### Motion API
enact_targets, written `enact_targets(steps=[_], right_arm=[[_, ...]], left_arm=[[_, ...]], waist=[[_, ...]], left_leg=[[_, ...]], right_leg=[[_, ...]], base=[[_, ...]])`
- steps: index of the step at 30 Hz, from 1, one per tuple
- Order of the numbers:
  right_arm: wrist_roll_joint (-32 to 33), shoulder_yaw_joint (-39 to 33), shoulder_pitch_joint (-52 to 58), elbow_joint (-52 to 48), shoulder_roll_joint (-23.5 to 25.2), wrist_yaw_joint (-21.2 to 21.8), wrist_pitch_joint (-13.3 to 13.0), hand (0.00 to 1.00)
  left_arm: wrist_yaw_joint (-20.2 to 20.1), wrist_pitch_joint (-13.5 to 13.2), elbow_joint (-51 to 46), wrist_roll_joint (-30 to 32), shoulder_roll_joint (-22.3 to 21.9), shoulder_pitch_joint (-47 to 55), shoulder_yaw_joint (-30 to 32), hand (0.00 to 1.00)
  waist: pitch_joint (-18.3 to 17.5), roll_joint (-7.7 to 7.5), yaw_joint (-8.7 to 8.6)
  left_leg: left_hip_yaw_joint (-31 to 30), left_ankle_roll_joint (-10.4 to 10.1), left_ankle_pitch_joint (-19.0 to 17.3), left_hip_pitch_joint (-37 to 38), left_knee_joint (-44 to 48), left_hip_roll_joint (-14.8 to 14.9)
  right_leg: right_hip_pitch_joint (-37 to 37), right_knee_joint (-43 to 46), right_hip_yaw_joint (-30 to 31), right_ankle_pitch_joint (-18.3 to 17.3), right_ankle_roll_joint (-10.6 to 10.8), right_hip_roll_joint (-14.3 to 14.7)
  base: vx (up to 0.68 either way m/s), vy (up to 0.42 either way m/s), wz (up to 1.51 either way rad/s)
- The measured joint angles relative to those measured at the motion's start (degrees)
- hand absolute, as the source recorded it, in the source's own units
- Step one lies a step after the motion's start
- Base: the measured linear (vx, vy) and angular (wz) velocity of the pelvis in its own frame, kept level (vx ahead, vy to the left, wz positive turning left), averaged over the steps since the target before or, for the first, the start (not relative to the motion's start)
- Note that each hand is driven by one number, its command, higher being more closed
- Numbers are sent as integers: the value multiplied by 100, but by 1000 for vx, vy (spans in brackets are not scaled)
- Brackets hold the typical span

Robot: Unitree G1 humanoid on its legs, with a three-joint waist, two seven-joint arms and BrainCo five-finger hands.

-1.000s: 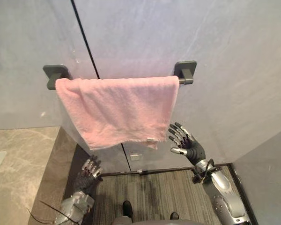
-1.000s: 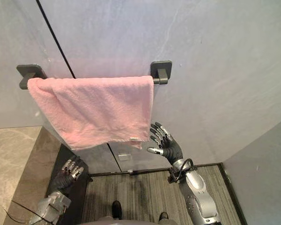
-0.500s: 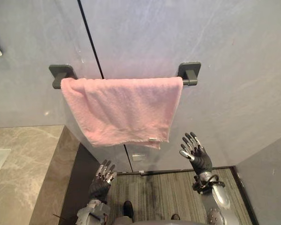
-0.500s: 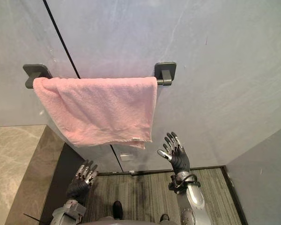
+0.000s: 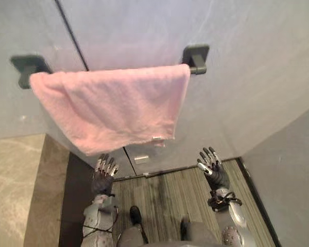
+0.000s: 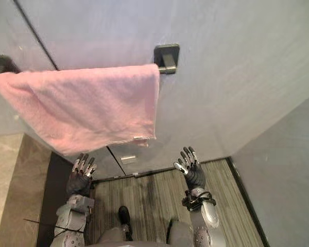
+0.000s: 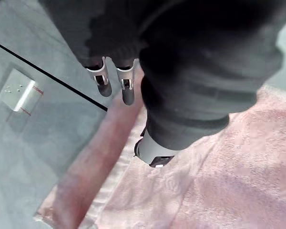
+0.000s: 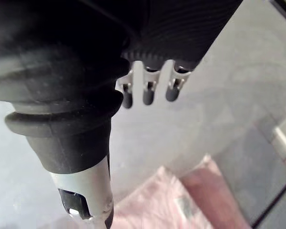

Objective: Organize washtable

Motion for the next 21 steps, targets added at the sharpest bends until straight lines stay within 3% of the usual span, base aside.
enact_targets(steps=[2, 4, 7, 9, 11, 12, 13, 14, 15, 16, 18, 19, 20, 21], right_arm=[[77, 266, -81, 19, -67, 94, -1, 0], [135, 523, -416, 203, -203, 124, 0, 0], [171, 634, -687, 492, -406, 125, 6, 0], [167, 784, -669, 468, -497, 161, 2, 0], [166, 784, -639, 411, -643, 223, -41, 0], [164, 675, -524, 441, -689, 240, -49, 0], [169, 524, -477, 485, -669, 224, -49, 0], [173, 499, -462, 476, -680, 228, -50, 0], [180, 482, -347, 413, -706, 235, -59, 0], [225, 453, -174, 329, -703, 242, -85, 0], [303, 404, 13, 315, -703, 256, -108, 0], [326, 378, 50, 310, -709, 256, -108, 0], [330, 205, 174, 212, -712, 256, -109, 0], [329, 113, 222, 146, -713, 256, -110, 0]], left_arm=[[13, -64, 44, -10, 26, -3, -8, 0], [26, -83, 112, -54, -13, -5, 0, 0], [124, -82, 278, -74, -218, 192, -7, 0], [134, -99, 263, -101, -237, 496, -11, 0], [128, -85, 287, -195, -172, 588, -31, 0], [123, -81, 289, -199, -225, 580, -59, 0], [102, -82, 343, -198, -201, 562, -69, 0], [95, -83, 399, -193, -175, 569, -66, 0], [88, -80, 548, -188, -139, 592, -68, 0], [69, -80, 649, -179, -133, 561, -68, 0], [-2, -85, 723, -177, -129, 449, -104, 0], [-3, -83, 752, -175, -120, 393, -147, 0], [-13, -83, 778, -167, -119, 199, -347, 0], [-17, -86, 772, -163, -121, 146, -453, 0]], waist=[[-64, -106, 48], [-90, -77, 295], [85, 360, 327], [131, 487, 334], [137, 540, 276], [155, 464, 225], [177, 374, 189], [221, 306, 179], [226, 265, 151], [178, 346, 135], [54, 439, 25], [5, 502, -38], [-118, 659, -203], [-190, 742, -205]], left_leg=[[-288, 57, 103, -205, 178, -107], [-509, 26, 121, -716, 573, -89], [-1050, -203, 300, -907, 842, 148], [-1262, -259, 405, -929, 1008, 317], [-1457, -233, 855, -1082, 875, 281], [-1246, 252, -42, -1283, 1460, 170], [-872, 723, -445, -1613, 2583, 55], [-669, 767, -606, -1661, 3151, 66], [-345, 719, -1038, -1600, 4146, 227], [-132, 627, -1450, -1312, 4774, 472], [81, 431, -1771, -735, 5193, 894], [93, 408, -1763, -573, 5201, 1030], [97, 295, -1562, -211, 5070, 1398], [94, 330, -1251, -117, 4883, 1528]], right_leg=[[382, -405, 215, -280, -110, 13], [608, -1229, 49, -610, -265, 99], [892, -1454, -325, -591, -428, 489], [854, -1085, -385, -682, -639, 748], [756, -956, -693, -754, -1020, 819], [633, -872, -1027, -668, -1042, 678], [549, -867, -1216, -560, -1043, 423], [551, -933, -1259, -482, -1044, 335], [612, -1163, -1388, -295, -1039, 240], [695, -1396, -1602, -127, -1040, 200], [694, -1477, -2010, -26, -1039, 100], [698, -1448, -2219, -22, -1032, 55], [537, -1170, -2813, -26, -1037, -125], [388, -917, -2993, -55, -1069, -208]], base=[[-8, -156, 94], [-101, -215, 58], [-183, -141, 68], [-244, -193, 53], [-330, -164, 86], [-333, -111, 112], [-307, -108, 94], [-291, -127, 77], [-258, -55, 68], [-239, -19, 78], [-169, 33, 105], [-166, 65, 196], [-131, 86, 182], [-162, 138, 235]])
